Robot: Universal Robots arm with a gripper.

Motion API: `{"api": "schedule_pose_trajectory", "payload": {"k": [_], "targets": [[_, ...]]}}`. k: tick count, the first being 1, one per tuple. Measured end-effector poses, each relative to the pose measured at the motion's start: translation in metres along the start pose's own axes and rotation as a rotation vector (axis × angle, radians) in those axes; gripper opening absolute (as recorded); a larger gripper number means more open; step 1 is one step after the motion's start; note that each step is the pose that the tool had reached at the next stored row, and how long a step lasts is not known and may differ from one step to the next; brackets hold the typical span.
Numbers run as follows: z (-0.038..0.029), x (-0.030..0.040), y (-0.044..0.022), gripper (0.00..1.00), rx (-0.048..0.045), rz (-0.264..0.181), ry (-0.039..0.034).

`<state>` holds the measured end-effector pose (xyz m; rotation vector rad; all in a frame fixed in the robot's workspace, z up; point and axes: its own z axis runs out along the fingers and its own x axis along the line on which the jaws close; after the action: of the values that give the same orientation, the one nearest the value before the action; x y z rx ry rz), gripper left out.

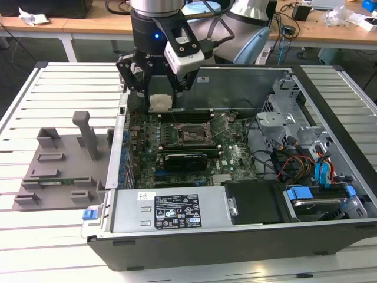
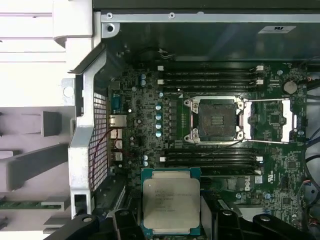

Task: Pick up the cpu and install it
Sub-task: 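Pick up the cpu and move it towards the insertion slot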

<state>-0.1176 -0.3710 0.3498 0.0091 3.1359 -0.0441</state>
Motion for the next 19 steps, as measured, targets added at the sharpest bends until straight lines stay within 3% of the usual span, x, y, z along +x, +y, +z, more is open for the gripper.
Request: {"api": "schedule_pose_trajectory", "payload": {"k": [7,11,19], "targets": [[0.005,-0.0105,0.0076,0.55,0.0001,0.0,0.0023],[0.0107,-0.0241,0.017,0.55,0.0002,0.0,0.0067],[0.0201,-0.0412,0.0237,0.55,0.0008,0.0,0.0121]]}}
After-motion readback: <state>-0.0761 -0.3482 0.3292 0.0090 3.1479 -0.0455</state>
